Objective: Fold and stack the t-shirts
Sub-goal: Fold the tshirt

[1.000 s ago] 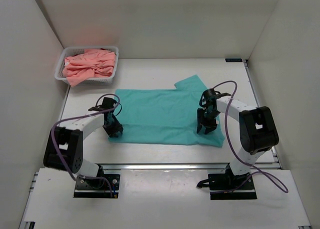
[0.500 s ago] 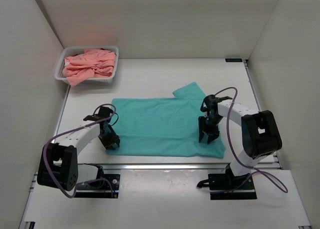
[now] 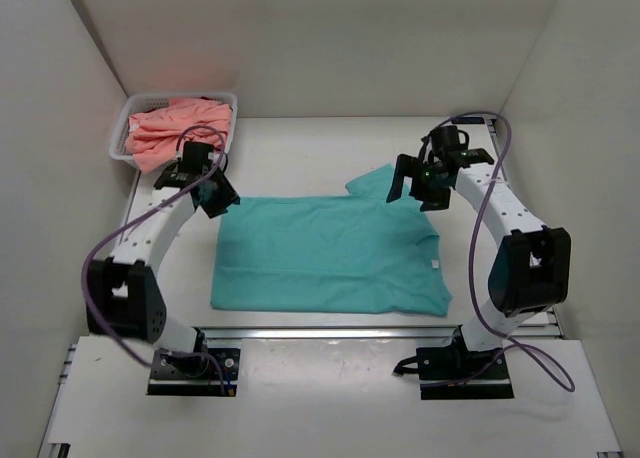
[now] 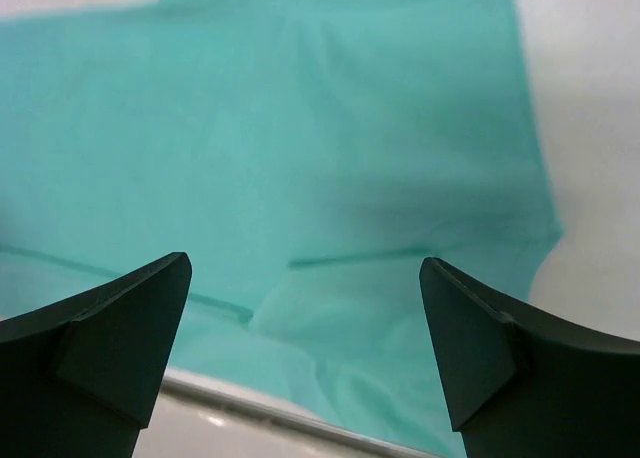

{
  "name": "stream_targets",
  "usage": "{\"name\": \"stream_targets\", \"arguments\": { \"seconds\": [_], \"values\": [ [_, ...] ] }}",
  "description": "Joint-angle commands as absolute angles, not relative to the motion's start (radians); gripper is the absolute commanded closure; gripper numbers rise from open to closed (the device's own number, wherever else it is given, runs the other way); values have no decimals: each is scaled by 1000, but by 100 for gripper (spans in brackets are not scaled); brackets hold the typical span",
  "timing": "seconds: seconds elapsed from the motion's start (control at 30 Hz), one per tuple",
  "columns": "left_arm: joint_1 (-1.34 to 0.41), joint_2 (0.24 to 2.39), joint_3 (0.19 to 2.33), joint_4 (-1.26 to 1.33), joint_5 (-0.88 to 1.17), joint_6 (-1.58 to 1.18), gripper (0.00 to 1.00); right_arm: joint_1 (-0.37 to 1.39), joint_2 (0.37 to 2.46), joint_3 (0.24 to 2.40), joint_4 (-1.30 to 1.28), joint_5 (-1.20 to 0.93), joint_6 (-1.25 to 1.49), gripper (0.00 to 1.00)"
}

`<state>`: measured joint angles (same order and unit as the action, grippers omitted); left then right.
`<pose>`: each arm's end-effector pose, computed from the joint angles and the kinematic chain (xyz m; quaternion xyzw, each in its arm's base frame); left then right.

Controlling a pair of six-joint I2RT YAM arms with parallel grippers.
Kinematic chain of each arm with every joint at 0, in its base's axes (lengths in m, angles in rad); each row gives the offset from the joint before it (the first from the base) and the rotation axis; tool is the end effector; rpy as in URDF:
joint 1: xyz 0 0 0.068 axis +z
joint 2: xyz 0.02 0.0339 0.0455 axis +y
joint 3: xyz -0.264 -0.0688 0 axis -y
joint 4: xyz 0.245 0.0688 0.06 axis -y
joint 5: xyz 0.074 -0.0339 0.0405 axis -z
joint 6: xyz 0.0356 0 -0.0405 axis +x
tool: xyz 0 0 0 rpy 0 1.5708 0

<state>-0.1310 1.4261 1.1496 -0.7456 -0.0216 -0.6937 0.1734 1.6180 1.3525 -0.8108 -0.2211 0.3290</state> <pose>0.2888 -0.0373 0.2721 -0.2701 0.9239 -0.0990 0.2524 0.3298 0.0657 0.2751 0.0480 0.9629 0.1641 0.2090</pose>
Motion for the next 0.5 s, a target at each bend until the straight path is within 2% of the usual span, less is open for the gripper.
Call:
{"name": "stream_targets", "arguments": {
  "seconds": [0.0, 0.13, 0.3, 0.47],
  "values": [
    [-103, 1586, 1180, -592, -100, -609, 48, 111, 1718, 1402, -647, -242, 368, 3],
    [-69, 1643, 1149, -471, -136, -606, 40, 118, 1886, 1624, -690, -195, 298, 3],
    [-46, 1686, 1143, -387, -156, -525, 40, 98, 2029, 1842, -701, -212, 284, 3],
    [-40, 1729, 1163, -336, -155, -502, 40, 80, 2146, 1970, -729, -215, 270, 3]
  ]
}}
